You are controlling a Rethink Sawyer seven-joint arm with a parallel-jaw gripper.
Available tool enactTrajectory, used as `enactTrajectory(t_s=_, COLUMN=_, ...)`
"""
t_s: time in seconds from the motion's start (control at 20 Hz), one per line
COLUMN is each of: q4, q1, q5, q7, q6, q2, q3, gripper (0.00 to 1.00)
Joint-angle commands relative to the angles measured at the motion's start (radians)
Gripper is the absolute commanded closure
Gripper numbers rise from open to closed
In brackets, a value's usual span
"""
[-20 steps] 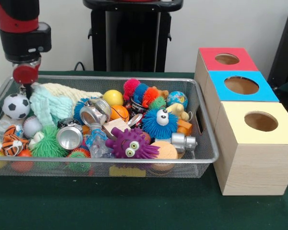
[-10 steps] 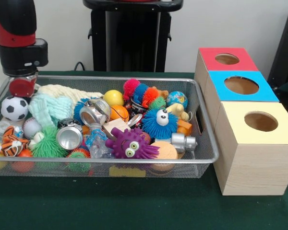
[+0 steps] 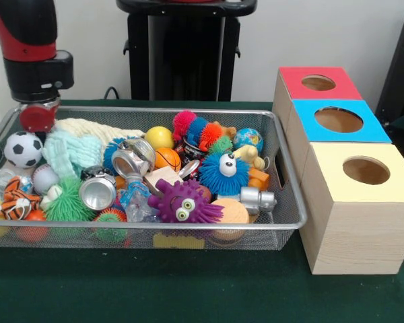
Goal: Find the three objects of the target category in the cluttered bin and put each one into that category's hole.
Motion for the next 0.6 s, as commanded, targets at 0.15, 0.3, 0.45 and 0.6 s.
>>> enactTrajectory(t_s=0.15, q4=0.253, q1=0.257, q5=0.245, q7=0.439, q6=-0.317, q2=0.046, q3=-0.063, gripper=1.00)
enactTrajectory(t_s=0.3, q4=0.304, q1=0.272, q5=0.352, q7=0.505, q6=-0.421, q2=0.068, q3=-0.017, gripper=1.00)
enactTrajectory(t_s=0.45, q4=0.336, q1=0.285, q5=0.425, q7=0.557, q6=-0.511, q2=0.083, q3=0.024, gripper=1.00)
enactTrajectory(t_s=0.6, q4=0.328, q1=0.281, q5=0.456, q7=0.571, q6=-0.591, q2=0.124, q3=0.061, gripper=1.00)
